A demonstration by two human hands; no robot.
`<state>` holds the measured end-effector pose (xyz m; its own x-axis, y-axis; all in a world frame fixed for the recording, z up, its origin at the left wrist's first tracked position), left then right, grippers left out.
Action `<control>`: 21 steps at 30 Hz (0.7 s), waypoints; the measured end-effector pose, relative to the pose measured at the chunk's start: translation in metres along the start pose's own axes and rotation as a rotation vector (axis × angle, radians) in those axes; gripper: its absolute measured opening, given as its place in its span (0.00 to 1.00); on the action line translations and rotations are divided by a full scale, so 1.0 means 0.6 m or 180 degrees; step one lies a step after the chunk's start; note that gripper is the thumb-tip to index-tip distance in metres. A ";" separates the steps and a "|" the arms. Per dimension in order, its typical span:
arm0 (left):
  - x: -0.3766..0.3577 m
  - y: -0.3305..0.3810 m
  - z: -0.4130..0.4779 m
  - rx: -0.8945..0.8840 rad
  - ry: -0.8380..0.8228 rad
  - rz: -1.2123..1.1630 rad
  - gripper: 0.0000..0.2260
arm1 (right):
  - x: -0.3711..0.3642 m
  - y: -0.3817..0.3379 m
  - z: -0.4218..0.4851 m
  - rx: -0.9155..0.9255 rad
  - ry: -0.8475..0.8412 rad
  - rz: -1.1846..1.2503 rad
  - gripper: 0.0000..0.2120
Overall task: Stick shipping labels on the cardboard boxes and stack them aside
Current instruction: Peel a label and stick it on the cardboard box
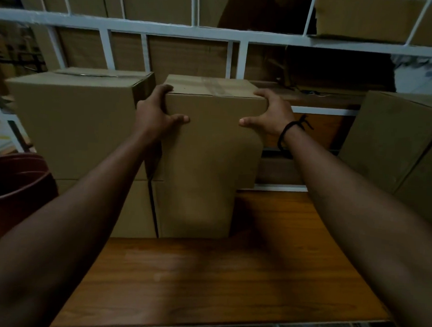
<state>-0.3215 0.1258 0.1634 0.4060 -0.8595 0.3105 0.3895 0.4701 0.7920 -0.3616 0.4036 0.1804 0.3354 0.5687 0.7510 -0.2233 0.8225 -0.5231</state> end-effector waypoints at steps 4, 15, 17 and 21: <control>-0.011 0.021 -0.030 -0.0234 0.0018 -0.0005 0.35 | 0.023 0.025 -0.034 0.0076 0.0171 -0.0006 0.43; -0.104 0.149 -0.163 -0.0690 -0.0114 -0.0145 0.34 | 0.174 0.134 -0.202 0.0004 0.0658 0.0063 0.41; -0.120 0.170 -0.196 -0.0757 -0.0172 -0.0144 0.33 | 0.202 0.159 -0.241 0.0003 0.0664 0.0066 0.41; -0.155 0.195 -0.267 -0.0825 -0.0281 -0.0136 0.33 | 0.246 0.209 -0.319 -0.0027 0.0639 0.0016 0.41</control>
<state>-0.1811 0.2931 0.1431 0.3156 -0.8884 0.3334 0.6079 0.4591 0.6478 -0.1647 0.5891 0.1484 0.5104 0.5592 0.6534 -0.2180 0.8191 -0.5307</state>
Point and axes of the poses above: each hand's wrist, its own z-axis towards the middle knuckle, its own x-axis out of the back of the hand, y = z × x, the point moved 4 cm from there along z, towards the middle knuckle, and after that the axes turned 11 degrees about -z, right-handed, at the moved point
